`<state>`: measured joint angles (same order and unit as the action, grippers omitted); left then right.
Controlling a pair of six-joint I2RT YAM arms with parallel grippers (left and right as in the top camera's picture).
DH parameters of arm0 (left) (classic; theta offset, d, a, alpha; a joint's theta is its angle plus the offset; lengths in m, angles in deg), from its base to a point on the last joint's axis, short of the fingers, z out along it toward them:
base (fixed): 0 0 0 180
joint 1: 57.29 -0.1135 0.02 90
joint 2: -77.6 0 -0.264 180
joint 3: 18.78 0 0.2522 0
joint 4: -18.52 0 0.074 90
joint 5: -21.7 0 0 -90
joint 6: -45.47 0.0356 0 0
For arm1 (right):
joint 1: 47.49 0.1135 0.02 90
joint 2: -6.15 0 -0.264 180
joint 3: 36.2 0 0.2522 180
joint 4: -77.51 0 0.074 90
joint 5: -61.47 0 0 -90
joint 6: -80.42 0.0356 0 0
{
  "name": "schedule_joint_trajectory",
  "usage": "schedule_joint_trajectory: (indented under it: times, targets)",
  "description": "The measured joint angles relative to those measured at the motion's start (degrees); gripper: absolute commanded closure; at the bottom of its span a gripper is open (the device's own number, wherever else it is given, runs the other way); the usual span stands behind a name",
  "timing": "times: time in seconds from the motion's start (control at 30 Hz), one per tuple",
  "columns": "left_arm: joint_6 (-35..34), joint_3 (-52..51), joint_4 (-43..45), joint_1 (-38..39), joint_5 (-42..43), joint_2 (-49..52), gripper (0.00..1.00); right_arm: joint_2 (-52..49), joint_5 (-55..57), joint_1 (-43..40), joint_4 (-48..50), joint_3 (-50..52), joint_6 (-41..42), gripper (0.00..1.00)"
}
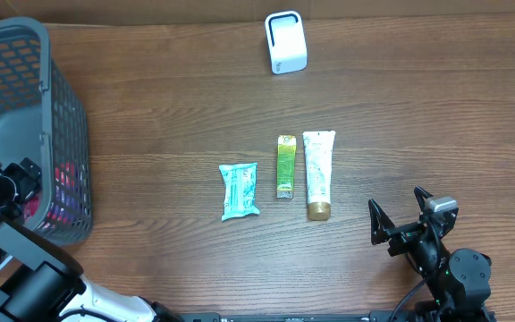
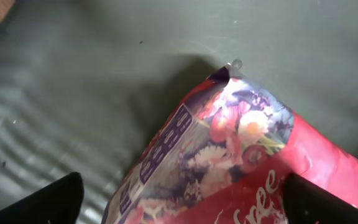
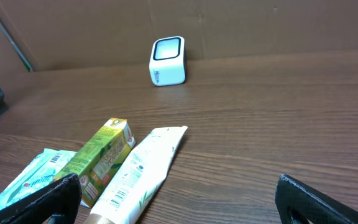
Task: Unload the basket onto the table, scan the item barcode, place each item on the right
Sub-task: 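Grasp the red floral snack bag inside the basket with the left gripper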
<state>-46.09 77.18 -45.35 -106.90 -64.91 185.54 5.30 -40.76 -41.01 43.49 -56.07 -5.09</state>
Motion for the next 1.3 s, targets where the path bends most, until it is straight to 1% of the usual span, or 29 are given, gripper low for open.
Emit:
schedule_joint_trajectory:
  times: [0.03,0.1,0.2,0.27,0.3,0.37,0.57,0.73,0.83,0.97,1.13,1.17,1.2,1.23,1.27,1.3]
  targets:
    - [0.2,0.0,0.0,0.0,0.0,0.2,0.24,0.0,0.0,0.0,0.0,0.0,0.0,0.00]
    - [0.8,0.0,0.0,0.1,0.6,0.9,0.39,0.0,0.0,0.0,0.0,0.0,0.0,0.00]
    - [1.7,0.0,-0.1,0.1,1.7,1.7,0.52,0.0,0.0,0.0,0.0,0.0,0.0,0.00]
    - [1.7,0.1,-0.3,0.1,2.2,1.8,0.63,0.0,0.0,0.0,0.0,0.0,0.0,0.00]
    - [1.8,0.1,-0.4,0.1,2.4,1.8,0.71,0.0,0.0,0.0,0.0,0.0,0.0,0.00]
    - [2.0,0.2,-0.5,0.1,2.7,1.9,0.96,0.0,0.0,0.0,0.0,0.0,0.0,0.00]
    - [2.1,0.6,-0.7,0.1,3.3,1.9,0.96,0.0,0.0,0.0,0.0,0.0,0.0,0.00]
    - [1.5,4.3,-5.0,0.1,3.4,3.3,0.96,0.0,0.0,0.0,0.0,0.0,0.0,0.00]
    - [1.5,9.6,-9.4,0.1,3.2,4.7,0.96,0.0,0.0,0.0,0.0,0.0,0.0,0.00]
    - [1.2,21.7,-14.7,0.1,3.0,5.6,0.96,0.0,0.0,0.0,0.0,0.0,0.0,0.00]
    - [0.2,33.9,-18.9,0.1,3.2,5.5,0.96,0.0,0.0,0.0,0.0,0.0,0.0,0.00]
    - [0.2,35.4,-19.9,0.1,3.3,5.5,0.80,0.0,0.0,0.0,0.0,0.0,0.0,0.00]
    - [0.3,36.1,-20.4,0.1,3.3,5.4,0.60,0.0,0.0,0.0,0.0,0.0,0.0,0.00]
    - [0.4,36.6,-20.8,0.1,3.4,5.3,0.46,0.0,0.0,0.0,0.0,0.0,0.0,0.00]
    - [0.2,36.7,-21.2,0.1,3.5,5.3,0.38,0.0,0.0,0.0,0.0,0.0,0.0,0.00]
    - [0.3,36.6,-21.3,0.1,3.4,5.3,0.32,0.0,0.0,0.0,0.0,0.0,0.0,0.00]
